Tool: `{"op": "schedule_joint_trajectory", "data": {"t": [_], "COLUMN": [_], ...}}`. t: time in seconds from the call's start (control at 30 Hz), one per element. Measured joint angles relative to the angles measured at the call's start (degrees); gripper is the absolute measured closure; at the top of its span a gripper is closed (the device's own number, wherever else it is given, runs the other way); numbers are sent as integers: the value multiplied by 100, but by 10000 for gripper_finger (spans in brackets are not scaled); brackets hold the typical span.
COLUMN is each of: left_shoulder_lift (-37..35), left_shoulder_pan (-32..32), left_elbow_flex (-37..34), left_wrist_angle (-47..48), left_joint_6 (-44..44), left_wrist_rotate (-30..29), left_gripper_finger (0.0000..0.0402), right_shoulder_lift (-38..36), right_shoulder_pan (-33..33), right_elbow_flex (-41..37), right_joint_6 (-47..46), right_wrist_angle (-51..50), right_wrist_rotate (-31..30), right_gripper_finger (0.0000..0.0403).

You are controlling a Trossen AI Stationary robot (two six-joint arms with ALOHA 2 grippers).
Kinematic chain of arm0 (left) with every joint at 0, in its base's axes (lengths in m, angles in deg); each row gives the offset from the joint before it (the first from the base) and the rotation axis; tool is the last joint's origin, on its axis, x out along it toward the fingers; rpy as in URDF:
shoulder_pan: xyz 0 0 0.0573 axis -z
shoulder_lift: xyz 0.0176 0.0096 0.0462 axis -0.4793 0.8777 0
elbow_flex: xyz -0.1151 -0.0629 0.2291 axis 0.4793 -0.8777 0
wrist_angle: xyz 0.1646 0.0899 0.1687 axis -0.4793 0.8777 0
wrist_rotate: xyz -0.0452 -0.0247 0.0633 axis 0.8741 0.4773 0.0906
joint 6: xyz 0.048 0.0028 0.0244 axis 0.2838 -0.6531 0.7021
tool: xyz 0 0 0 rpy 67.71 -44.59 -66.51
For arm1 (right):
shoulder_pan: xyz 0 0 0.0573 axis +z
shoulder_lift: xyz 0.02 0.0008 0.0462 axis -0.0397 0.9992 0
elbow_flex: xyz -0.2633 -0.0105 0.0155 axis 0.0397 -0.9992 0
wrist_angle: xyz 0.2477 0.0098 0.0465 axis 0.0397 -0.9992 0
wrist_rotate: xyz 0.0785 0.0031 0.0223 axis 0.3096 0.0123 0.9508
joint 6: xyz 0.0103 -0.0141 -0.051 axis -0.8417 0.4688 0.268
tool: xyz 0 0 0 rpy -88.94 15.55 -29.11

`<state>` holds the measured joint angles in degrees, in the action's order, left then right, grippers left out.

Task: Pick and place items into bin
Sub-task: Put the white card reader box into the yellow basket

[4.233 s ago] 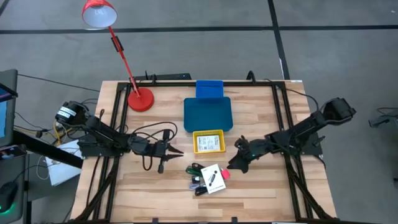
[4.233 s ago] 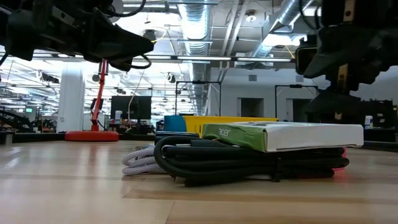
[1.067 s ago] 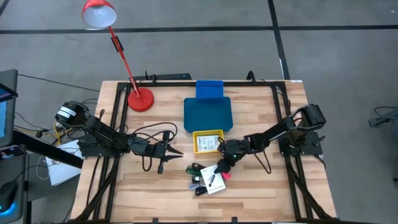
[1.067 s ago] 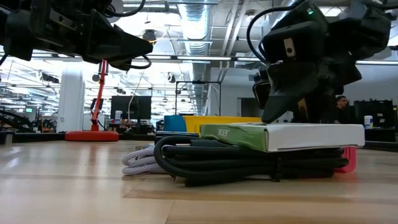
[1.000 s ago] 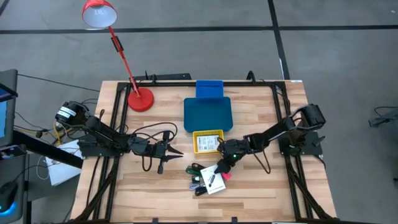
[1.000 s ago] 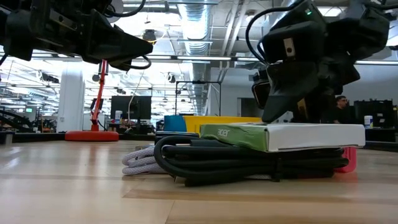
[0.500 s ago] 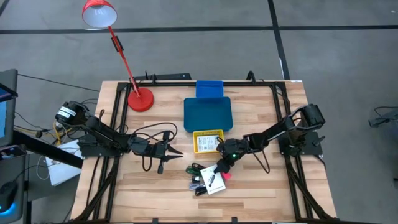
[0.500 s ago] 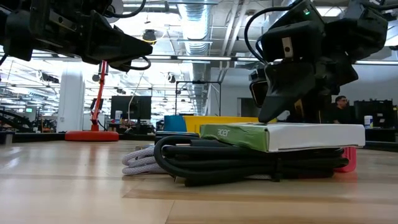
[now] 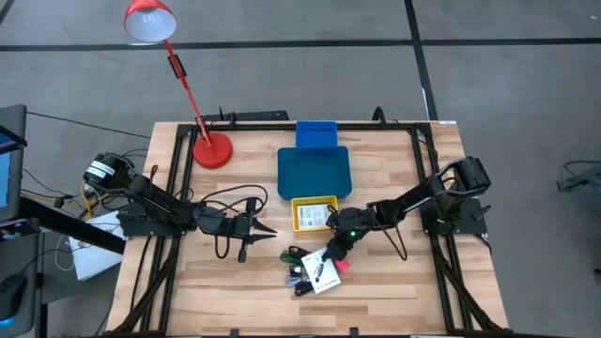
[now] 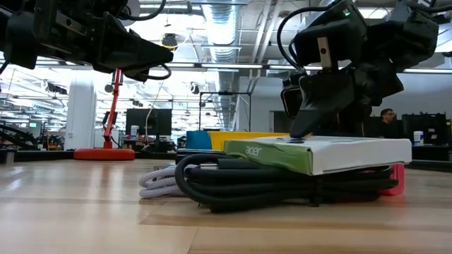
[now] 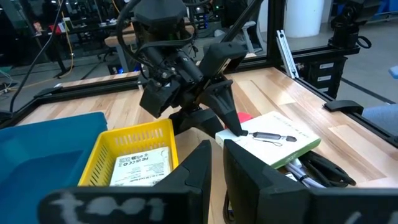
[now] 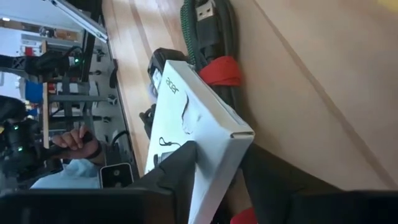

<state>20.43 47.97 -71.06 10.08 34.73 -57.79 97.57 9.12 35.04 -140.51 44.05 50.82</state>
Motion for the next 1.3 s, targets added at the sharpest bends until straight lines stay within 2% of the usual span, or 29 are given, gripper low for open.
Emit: {"op": "schedule_joint_trajectory", "data": {"t": [0.3, 0.5, 0.73, 1.3], "left_shoulder_lift": [0, 0, 0, 0], "left_shoulder_pan": [0, 0, -2, 0], "left_elbow_flex": [0, 0, 0, 0], "left_wrist_angle": [30, 94, 107, 192], "left_joint_6": [-20, -18, -18, -21], "left_wrist_rotate": [2, 2, 2, 4], "left_gripper_finger": [370, 370, 370, 370], "right_shoulder_lift": [-52, -52, -52, -55], "right_shoulder_pan": [-8, -76, -181, -190], "right_elbow_flex": [28, 245, 355, 361], "right_joint_6": [-11, 116, 142, 91], "right_wrist_angle": [74, 50, 40, -71], "right_wrist_rotate": [47, 365, 613, 658], "right_gripper_finger": [315, 335, 338, 339]}}
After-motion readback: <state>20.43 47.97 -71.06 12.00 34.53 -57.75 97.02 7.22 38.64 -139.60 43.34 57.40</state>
